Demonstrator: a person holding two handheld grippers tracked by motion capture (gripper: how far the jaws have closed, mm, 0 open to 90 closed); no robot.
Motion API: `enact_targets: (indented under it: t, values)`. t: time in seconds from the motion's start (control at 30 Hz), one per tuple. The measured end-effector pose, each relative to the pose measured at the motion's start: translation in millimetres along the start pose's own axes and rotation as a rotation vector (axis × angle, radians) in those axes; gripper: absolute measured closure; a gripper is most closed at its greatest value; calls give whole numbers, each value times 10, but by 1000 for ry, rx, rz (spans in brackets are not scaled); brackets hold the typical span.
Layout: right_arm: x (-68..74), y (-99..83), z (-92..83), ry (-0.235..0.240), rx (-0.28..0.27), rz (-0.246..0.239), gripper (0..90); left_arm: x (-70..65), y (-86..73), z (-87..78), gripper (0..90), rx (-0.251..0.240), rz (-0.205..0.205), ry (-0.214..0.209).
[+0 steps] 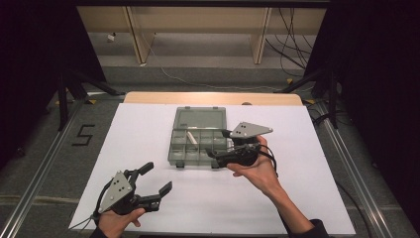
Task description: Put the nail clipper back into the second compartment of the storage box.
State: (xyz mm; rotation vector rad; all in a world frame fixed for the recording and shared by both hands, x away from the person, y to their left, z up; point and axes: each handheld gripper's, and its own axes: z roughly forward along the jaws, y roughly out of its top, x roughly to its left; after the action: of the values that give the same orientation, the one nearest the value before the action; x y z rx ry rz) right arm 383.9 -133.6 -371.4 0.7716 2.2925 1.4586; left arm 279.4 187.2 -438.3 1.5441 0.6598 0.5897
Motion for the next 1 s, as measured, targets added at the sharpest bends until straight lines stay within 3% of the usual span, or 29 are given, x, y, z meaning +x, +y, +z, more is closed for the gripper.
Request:
enact_targets:
  t: [0.37,0.57,1.0]
  values:
    - [53,-100,-96,20,-46,8,206,-7,-6,5,158,1,-11,0]
    - [73,-147,-129,47,-45,27,204,-9,-4,6,158,0,-8,-1]
    - [84,-254,-224,46,-93,31,161,-6,-3,4,158,0,-9,-1]
